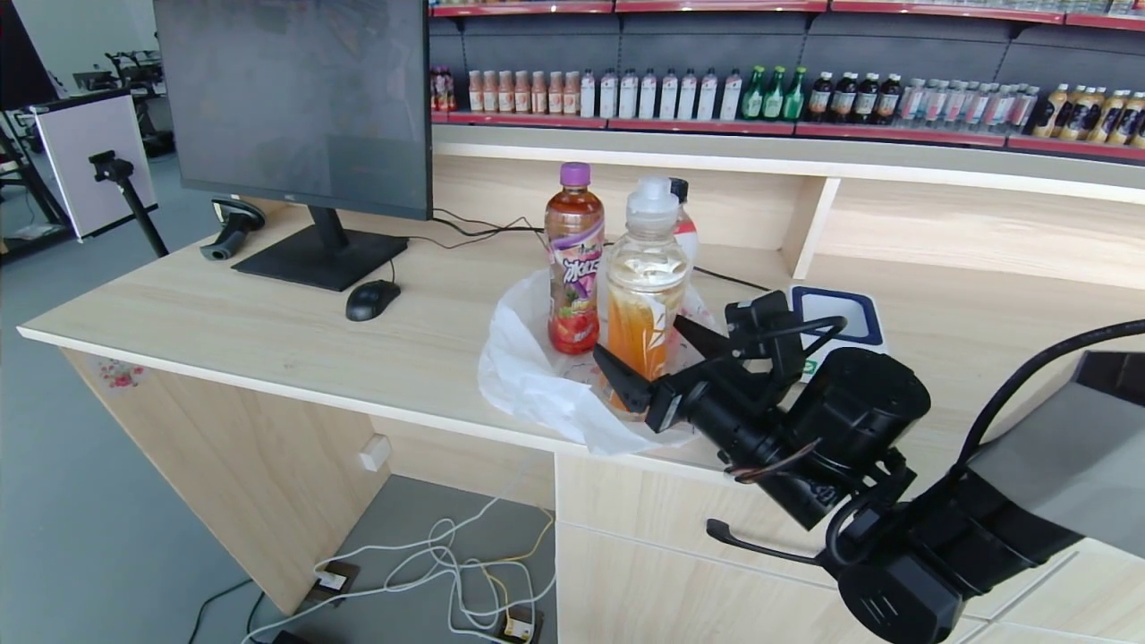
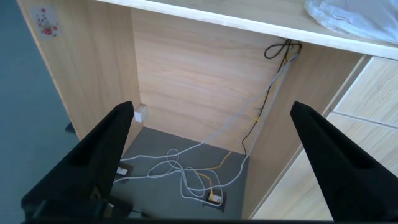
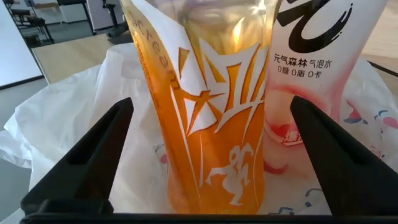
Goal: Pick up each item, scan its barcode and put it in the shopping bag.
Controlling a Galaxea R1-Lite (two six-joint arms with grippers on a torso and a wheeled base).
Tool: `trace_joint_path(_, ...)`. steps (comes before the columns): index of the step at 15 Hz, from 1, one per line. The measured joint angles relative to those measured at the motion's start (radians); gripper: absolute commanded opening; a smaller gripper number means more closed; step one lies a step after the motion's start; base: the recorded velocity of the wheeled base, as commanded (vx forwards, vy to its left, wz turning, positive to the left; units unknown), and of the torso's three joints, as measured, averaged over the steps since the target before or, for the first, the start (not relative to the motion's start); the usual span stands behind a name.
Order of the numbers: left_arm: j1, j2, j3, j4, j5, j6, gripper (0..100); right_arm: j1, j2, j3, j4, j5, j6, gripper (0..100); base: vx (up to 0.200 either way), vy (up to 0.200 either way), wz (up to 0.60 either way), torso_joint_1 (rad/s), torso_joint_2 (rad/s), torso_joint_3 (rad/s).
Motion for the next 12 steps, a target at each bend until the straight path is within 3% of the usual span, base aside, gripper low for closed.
trace_joint_path(6, 0.000, 0.000, 0.000, 0.001, 0.000, 0.000, 100, -0.004, -0.177, 0.071, -0.001, 0.000, -0.001, 100, 0.000, 0.000, 0.00, 0.000, 0.00, 0.000)
trace_joint_path(8, 0.000, 0.000, 0.000, 0.001, 0.000, -0.001, 100, -0.012, -0.299, 0.204, -0.002, 0.000, -0.008, 100, 0.000, 0.000, 0.00, 0.000, 0.00, 0.000)
trace_joint_path(12, 0.000, 0.000, 0.000, 0.001, 0.000, -0.003, 100, -0.069, -0.603, 0.603, 0.002, -0.003, -0.018, 100, 0.000, 0.000, 0.00, 0.000, 0.00, 0.000)
